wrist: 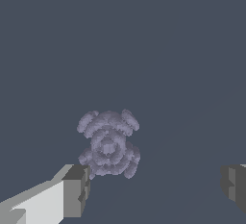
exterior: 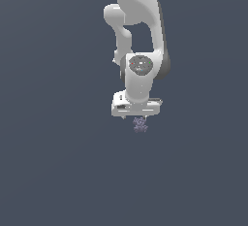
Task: Pick up the object and move it to a goal position.
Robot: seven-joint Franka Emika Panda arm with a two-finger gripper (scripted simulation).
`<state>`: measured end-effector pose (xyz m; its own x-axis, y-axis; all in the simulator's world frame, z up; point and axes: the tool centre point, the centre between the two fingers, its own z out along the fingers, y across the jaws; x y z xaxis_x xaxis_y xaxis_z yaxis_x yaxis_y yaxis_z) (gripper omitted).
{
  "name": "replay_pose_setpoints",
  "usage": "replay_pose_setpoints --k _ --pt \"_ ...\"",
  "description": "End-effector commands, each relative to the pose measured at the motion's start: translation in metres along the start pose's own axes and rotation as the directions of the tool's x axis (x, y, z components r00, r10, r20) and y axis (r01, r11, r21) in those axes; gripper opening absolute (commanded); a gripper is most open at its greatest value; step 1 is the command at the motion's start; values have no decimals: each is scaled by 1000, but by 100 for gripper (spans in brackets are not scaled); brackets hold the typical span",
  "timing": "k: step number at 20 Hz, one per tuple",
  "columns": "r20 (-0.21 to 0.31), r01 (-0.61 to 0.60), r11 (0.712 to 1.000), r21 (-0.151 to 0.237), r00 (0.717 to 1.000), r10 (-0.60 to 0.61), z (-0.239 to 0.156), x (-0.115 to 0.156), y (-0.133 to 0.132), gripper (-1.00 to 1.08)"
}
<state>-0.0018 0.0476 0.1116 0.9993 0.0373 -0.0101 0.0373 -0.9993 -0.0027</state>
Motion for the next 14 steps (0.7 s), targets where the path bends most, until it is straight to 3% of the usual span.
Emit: replay_pose_setpoints --k 1,6,14 --pt "-5 22 1000 -2 1000 -22 11 0 -18 100" --pt "-10 42 999 -3 999 -42 22 0 -35 100" --pt "-8 42 999 -3 999 -42 35 -1 -34 100"
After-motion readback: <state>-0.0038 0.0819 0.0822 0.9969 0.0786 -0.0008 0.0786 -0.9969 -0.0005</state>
